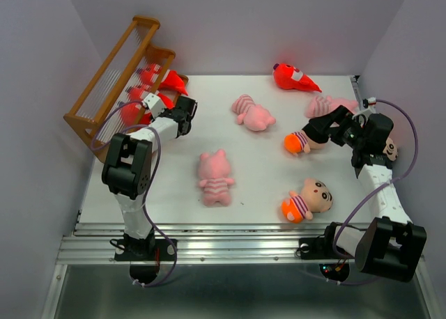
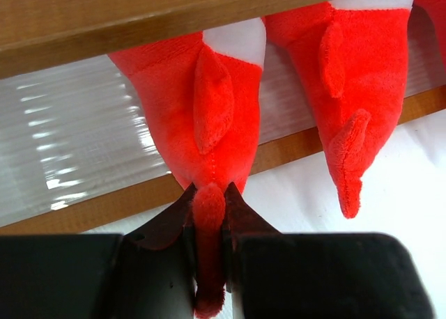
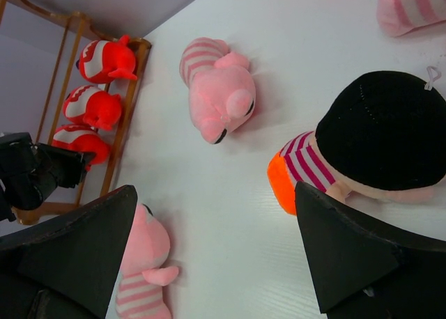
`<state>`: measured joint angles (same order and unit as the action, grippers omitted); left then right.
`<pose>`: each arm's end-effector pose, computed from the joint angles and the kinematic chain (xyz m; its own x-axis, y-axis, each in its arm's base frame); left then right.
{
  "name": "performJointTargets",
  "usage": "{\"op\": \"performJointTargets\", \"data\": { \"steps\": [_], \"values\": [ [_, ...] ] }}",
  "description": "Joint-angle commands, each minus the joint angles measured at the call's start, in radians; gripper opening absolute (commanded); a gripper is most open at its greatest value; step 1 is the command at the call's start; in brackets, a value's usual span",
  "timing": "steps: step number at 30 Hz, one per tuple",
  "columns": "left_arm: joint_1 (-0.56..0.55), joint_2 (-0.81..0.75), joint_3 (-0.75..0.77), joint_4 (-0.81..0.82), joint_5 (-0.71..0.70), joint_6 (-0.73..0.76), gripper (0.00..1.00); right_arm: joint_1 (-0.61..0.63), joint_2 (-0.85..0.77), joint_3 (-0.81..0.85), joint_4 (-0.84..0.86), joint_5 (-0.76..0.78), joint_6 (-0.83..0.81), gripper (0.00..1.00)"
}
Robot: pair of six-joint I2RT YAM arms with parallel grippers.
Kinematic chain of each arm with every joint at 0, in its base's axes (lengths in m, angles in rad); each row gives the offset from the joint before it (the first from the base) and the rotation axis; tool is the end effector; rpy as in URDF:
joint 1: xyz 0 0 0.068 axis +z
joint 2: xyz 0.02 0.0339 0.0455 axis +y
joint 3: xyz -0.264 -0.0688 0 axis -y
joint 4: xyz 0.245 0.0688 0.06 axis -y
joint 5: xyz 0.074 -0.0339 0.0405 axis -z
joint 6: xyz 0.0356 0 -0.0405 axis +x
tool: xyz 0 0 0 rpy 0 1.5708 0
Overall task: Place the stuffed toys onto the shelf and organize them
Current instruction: Place the stuffed toy onto shelf
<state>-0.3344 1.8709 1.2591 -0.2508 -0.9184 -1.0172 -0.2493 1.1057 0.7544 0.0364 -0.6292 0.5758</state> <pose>0.3826 -0.1030 0.2015 -0.1314 -0.5011 -0.8554 -0.7622 0.6027 -0.2360 0.2474 -0.0414 0.2897 -0.4384 0.5659 -0.6983 -0.1241 0.7314 0.6706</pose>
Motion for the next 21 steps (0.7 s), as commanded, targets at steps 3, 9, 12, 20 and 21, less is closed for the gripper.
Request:
{"op": "performJointTargets", "data": {
  "steps": [3, 9, 12, 20, 21],
  "values": [
    [0.023, -0.015, 0.011, 0.065, 0.033, 0.054, 0.0, -0.008, -0.017, 0.005, 0.053, -0.018, 0.001, 1.0],
    [0.028, -0.038, -0.012, 0.097, 0.055, 0.078, 0.0, -0.008, -0.018, 0.005, 0.053, -0.02, 0.001, 1.0],
    [0.031, -0.036, -0.018, 0.104, 0.075, 0.088, 0.0, -0.008, -0.018, 0.005, 0.054, -0.018, 0.001, 1.0],
    [0.037, -0.056, -0.053, 0.113, 0.128, 0.081, 0.0, -0.008, -0.02, 0.005, 0.053, -0.018, 0.001, 1.0],
    [0.038, -0.065, -0.062, 0.116, 0.134, 0.078, 0.03, -0.008, -0.021, 0.005, 0.053, -0.018, -0.001, 1.0]
  ]
}}
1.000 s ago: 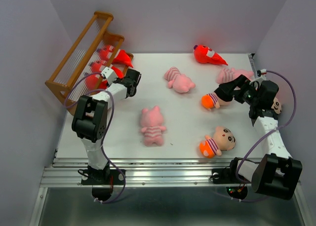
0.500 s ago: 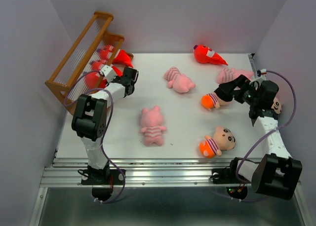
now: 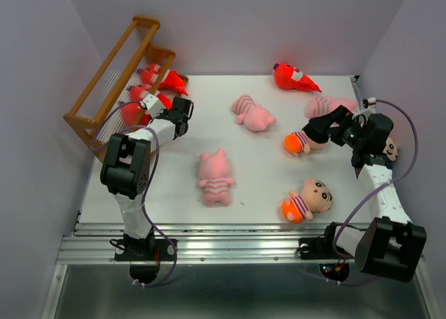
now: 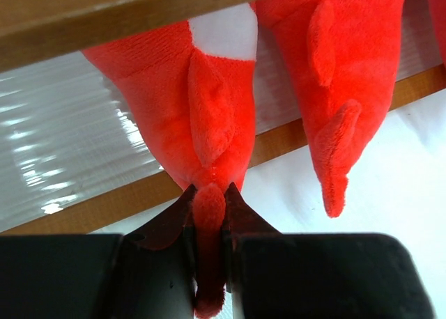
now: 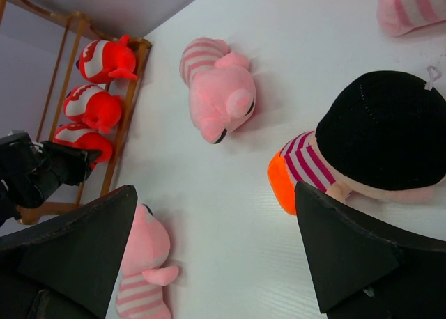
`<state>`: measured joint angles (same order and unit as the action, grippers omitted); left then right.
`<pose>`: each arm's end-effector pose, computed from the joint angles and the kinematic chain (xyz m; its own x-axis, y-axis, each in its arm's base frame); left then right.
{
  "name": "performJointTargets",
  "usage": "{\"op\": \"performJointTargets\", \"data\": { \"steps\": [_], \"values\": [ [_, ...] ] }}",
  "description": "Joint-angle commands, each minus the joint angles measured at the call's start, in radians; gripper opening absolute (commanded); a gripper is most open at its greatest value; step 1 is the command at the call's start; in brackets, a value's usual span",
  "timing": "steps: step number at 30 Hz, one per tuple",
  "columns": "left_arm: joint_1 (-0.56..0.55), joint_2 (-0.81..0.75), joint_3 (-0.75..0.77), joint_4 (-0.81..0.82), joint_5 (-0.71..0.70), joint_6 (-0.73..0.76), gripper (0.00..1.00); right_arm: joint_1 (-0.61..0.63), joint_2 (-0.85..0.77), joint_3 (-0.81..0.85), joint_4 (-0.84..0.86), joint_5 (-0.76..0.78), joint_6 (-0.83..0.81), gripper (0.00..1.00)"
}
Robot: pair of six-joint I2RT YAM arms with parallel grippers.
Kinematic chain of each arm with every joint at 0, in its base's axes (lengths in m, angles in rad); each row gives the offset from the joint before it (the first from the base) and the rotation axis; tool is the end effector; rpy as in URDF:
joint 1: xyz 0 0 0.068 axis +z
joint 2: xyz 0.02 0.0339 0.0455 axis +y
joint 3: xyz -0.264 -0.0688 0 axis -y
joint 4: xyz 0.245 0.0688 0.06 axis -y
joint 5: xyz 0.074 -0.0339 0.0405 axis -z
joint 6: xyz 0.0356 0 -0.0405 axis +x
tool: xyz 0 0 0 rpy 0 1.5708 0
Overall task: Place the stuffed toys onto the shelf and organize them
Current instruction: Place the stuffed toy onto shelf
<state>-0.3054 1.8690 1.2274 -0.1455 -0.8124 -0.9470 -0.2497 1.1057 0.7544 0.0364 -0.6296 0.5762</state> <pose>0.3886 -0.0954 0.1975 -0.1658 -0.5331 -0.8297 -0.7130 0.6460 -0.2726 0.2474 -0.0415 0.2897 -0.4384 0.5663 -0.6979 -0.1239 0.7311 0.6710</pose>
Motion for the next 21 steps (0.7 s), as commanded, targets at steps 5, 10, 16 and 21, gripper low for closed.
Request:
{"op": "performJointTargets", "data": {
  "steps": [5, 10, 16, 21],
  "values": [
    [0.012, -0.09, -0.06, 0.021, 0.039, 0.01, 0.22, -0.008, -0.023, 0.005, 0.053, -0.019, 0.002, 1.0],
    [0.012, -0.102, -0.075, 0.026, 0.05, 0.013, 0.39, -0.008, -0.024, 0.005, 0.053, -0.016, 0.001, 1.0],
    [0.012, -0.106, -0.089, 0.026, 0.067, 0.005, 0.51, -0.008, -0.024, 0.005, 0.053, -0.015, -0.001, 1.0],
    [0.012, -0.119, -0.108, 0.029, 0.078, -0.001, 0.64, -0.008, -0.024, 0.005, 0.053, -0.013, -0.001, 1.0]
  ]
}}
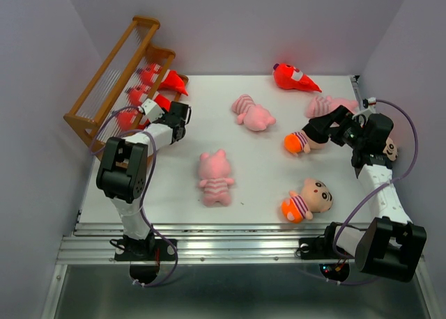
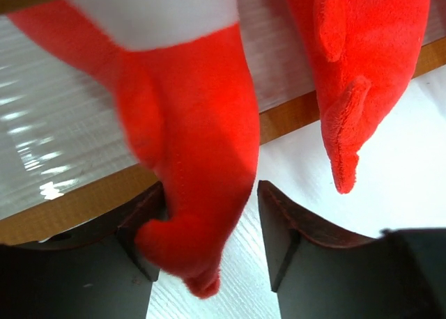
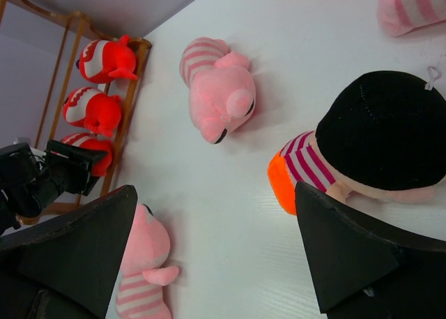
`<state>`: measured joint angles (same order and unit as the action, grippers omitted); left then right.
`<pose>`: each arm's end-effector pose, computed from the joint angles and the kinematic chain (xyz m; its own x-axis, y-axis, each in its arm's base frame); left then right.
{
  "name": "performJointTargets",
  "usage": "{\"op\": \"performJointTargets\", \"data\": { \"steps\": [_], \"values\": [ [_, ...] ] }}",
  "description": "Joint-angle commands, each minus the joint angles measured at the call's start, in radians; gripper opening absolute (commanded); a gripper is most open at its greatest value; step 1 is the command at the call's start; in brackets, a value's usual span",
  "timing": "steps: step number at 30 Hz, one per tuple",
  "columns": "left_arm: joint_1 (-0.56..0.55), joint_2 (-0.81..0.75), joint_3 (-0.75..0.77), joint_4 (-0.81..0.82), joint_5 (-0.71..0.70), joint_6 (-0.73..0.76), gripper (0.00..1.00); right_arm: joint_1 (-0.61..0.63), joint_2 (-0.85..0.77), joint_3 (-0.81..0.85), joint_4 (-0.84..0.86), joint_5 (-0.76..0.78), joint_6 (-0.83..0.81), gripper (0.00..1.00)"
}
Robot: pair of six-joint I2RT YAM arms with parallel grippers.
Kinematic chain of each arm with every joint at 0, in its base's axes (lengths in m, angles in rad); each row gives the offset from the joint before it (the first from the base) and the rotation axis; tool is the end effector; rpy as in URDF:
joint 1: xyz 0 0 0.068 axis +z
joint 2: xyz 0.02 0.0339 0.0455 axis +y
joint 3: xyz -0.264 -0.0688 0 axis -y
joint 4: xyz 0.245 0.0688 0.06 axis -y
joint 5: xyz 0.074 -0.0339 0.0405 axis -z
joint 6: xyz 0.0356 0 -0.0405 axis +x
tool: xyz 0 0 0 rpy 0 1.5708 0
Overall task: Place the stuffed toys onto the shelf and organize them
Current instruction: Place the stuffed toy onto shelf
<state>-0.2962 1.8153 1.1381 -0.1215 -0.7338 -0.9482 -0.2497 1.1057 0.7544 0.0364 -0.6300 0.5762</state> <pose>0.3728 -0.0888 0.1909 -0.2127 -0.5659 -0.7966 -0.6909 0.6636 -0.2869 0.2474 -0.0415 0.2897 -0.4386 0.5662 -0.6979 -0.1242 0.7309 0.6711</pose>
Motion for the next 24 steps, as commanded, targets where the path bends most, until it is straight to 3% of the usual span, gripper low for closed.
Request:
{"op": "performJointTargets", "data": {
  "steps": [1, 11, 24],
  "values": [
    [0.003, -0.07, -0.023, 0.006, 0.001, 0.0, 0.67, -0.008, -0.024, 0.005, 0.053, -0.013, -0.001, 1.0],
    [0.003, -0.105, -0.034, 0.016, 0.011, 0.025, 0.71, -0.008, -0.026, 0.005, 0.053, -0.011, -0.001, 1.0],
    [0.002, -0.221, -0.11, 0.066, 0.102, 0.1, 0.84, -0.008, -0.027, 0.005, 0.054, -0.01, -0.004, 1.0]
  ]
}}
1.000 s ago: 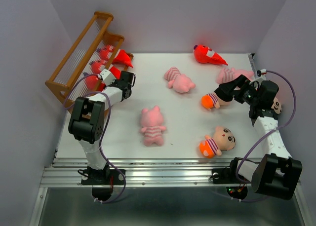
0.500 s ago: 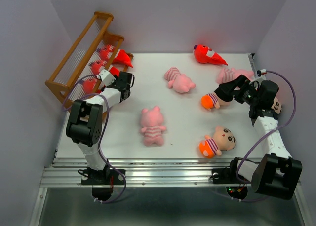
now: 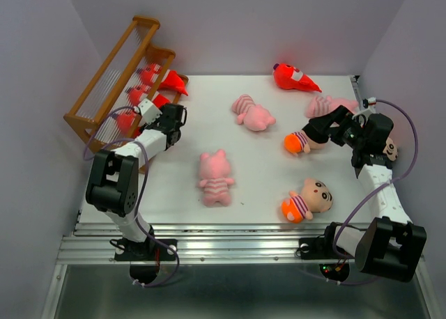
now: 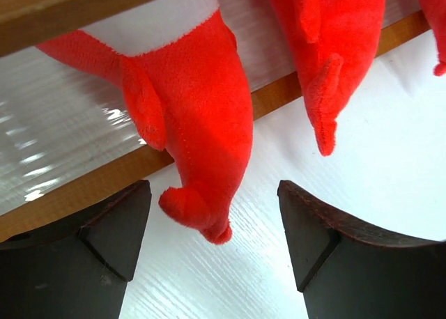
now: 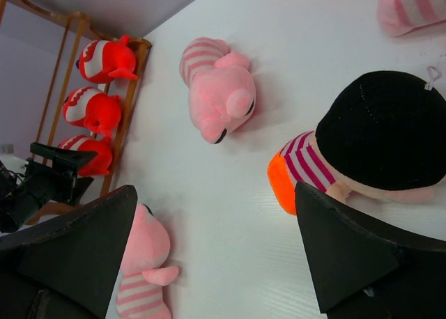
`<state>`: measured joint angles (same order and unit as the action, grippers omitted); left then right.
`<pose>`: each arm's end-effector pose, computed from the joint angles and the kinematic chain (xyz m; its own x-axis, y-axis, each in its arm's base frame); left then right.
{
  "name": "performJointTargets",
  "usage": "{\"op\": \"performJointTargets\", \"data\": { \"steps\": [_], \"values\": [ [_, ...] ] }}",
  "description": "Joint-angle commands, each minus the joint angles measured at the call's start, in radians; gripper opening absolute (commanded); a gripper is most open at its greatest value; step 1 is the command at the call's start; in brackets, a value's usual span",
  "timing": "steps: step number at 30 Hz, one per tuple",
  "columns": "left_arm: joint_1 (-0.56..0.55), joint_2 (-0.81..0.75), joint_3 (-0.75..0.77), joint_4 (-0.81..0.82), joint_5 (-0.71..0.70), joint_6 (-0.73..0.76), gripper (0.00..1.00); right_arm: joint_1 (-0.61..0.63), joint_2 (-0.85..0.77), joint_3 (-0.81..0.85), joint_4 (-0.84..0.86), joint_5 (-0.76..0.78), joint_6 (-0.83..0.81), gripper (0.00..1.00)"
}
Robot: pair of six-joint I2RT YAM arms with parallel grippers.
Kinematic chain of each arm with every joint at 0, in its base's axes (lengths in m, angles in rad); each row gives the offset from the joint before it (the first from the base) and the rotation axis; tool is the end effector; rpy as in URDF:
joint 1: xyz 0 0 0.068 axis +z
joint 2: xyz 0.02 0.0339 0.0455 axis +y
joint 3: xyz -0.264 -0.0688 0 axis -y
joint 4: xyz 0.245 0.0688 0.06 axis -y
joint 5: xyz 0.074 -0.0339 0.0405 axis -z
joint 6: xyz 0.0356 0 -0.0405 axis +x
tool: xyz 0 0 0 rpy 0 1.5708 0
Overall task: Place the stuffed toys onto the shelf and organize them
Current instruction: Place the stuffed toy onto shelf, then grab a stuffed toy with the right arm
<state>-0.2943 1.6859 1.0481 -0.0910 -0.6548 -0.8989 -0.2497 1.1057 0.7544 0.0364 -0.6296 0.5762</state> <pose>0.3500 -0.0834 0.2100 -0.2365 -0.5770 -0.7818 -0.6262 0.7057 -0.3314 0.2474 -0.0415 0.2897 -0.4384 0.5663 -0.6979 -0.1239 0.7311 0.6710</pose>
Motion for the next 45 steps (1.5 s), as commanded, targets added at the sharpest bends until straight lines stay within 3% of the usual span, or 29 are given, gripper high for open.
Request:
{"op": "performJointTargets", "data": {
  "steps": [1, 13, 17, 21, 25, 29, 33, 45],
  "values": [
    [0.0, -0.101, -0.025, 0.039, 0.03, 0.061, 0.87, -0.008, -0.027, 0.005, 0.054, -0.01, -0.004, 1.0],
    [-0.009, -0.268, -0.089, 0.04, 0.22, 0.247, 0.91, -0.008, -0.036, 0.011, 0.054, -0.031, -0.051, 1.0],
    [-0.012, -0.365, -0.106, 0.059, 0.374, 0.385, 0.92, -0.008, -0.05, 0.026, 0.053, -0.134, -0.158, 1.0],
    [-0.014, -0.472, -0.079, 0.083, 0.708, 0.523, 0.99, -0.008, -0.09, 0.016, 0.088, -0.316, -0.277, 1.0],
    [-0.014, -0.543, -0.022, 0.074, 0.889, 0.581, 0.99, -0.008, -0.075, 0.017, 0.105, -0.412, -0.358, 1.0],
    [-0.014, -0.624, 0.079, 0.016, 0.905, 0.637, 0.99, -0.008, 0.006, 0.063, 0.039, -0.409, -0.433, 1.0],
    [-0.014, -0.679, 0.136, -0.029, 0.879, 0.67, 0.99, -0.008, 0.132, 0.213, -0.113, -0.351, -0.541, 1.0],
    [-0.014, -0.873, -0.086, -0.01, 0.867, 0.638, 0.99, -0.008, 0.674, 0.779, -0.214, -0.035, -0.394, 1.0]
  ]
}}
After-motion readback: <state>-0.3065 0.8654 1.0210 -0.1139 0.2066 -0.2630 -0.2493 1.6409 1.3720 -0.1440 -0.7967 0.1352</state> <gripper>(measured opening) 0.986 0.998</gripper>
